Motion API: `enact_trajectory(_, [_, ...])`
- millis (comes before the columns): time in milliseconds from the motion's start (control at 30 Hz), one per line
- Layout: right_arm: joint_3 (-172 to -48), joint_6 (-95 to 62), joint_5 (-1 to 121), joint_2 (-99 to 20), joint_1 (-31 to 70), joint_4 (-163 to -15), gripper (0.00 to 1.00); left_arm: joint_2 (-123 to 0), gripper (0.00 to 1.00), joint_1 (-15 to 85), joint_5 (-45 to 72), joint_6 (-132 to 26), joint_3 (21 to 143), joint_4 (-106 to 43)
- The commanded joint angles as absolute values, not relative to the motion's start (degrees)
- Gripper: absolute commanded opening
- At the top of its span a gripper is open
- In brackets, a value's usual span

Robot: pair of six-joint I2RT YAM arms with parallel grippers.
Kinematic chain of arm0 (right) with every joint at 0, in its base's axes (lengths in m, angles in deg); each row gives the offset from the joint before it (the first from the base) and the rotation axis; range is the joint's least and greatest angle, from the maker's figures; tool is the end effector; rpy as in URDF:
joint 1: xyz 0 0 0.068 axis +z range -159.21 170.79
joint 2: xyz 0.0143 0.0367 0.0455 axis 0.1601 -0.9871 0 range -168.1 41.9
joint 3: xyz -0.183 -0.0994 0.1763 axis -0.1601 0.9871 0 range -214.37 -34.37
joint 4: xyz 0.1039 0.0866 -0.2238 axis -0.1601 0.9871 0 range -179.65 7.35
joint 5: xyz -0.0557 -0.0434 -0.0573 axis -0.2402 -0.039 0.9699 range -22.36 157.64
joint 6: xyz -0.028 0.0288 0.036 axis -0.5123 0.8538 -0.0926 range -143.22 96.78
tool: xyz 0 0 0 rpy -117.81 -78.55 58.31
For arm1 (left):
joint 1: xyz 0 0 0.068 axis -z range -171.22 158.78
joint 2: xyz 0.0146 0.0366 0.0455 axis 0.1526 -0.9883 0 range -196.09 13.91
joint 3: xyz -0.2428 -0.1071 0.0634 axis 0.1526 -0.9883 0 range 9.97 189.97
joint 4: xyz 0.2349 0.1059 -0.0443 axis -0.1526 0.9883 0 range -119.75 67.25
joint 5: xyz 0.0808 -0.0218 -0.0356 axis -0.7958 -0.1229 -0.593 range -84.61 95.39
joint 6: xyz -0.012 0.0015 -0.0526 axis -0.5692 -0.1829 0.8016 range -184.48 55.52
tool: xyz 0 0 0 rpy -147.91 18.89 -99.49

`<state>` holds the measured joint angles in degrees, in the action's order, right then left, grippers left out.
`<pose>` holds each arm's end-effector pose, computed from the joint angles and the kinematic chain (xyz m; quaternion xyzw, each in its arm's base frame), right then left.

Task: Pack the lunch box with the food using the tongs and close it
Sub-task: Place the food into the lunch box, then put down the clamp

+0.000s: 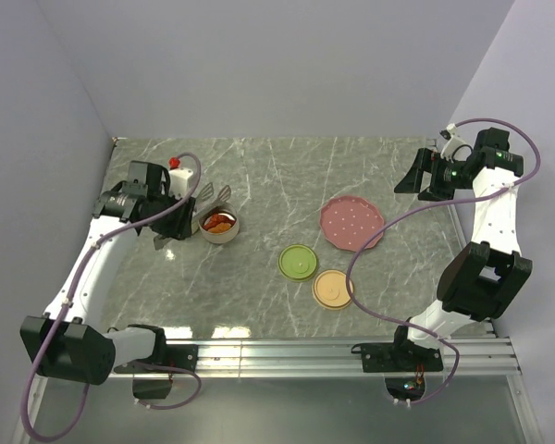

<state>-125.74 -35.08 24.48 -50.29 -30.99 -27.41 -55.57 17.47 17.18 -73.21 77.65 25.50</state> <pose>0.3073 -0.0965 0.3447 -0.0072 0.9084 0.2796 0.3109 0.2296 -0.0424 0.3216 0.1732 0.9384 -0.0984 0.2822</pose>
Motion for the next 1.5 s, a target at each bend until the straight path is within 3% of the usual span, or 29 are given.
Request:
enact_trajectory(0, [-127.4,-35.9,23.5,-49.7,-31.2,-27.2,1.00,-54.9,0.49,17.2,18.3,-73.4,81.8,26.6])
enact_trajectory(233, [-127.3,-36.2,23.3,-49.3,-31.1,-26.7,1.00,-59.7,0.48,18.6,25.6,-78.5,89.9,25.6])
enact_trajectory(433, [-127.9,-37.4,24.4,-48.7,-31.3,-25.5,1.00,-67.7,0.49,30.1,25.1,-83.9,94.1,19.0])
enact_trajectory(600, [-127.6,-37.6,25.4,-48.3,-31.5,-25.2,1.00,-81.3,0.47,38.7,26.0,-92.1,102.0,19.3])
enact_trajectory(733, [-127.5,-37.6,25.9,-47.7,-31.7,-25.1,1.00,-93.5,0.46,40.9,28.7,-95.9,117.6,21.1])
enact_trajectory(867, [-127.4,-38.4,26.9,-47.4,-32.1,-24.6,1.00,-103.8,0.47,45.7,23.9,-102.5,124.4,22.1])
enact_trajectory(1467, [-126.5,-41.0,28.9,-46.7,-33.0,-22.9,1.00,-115.3,0.59,48.9,23.1,-109.2,123.6,13.0])
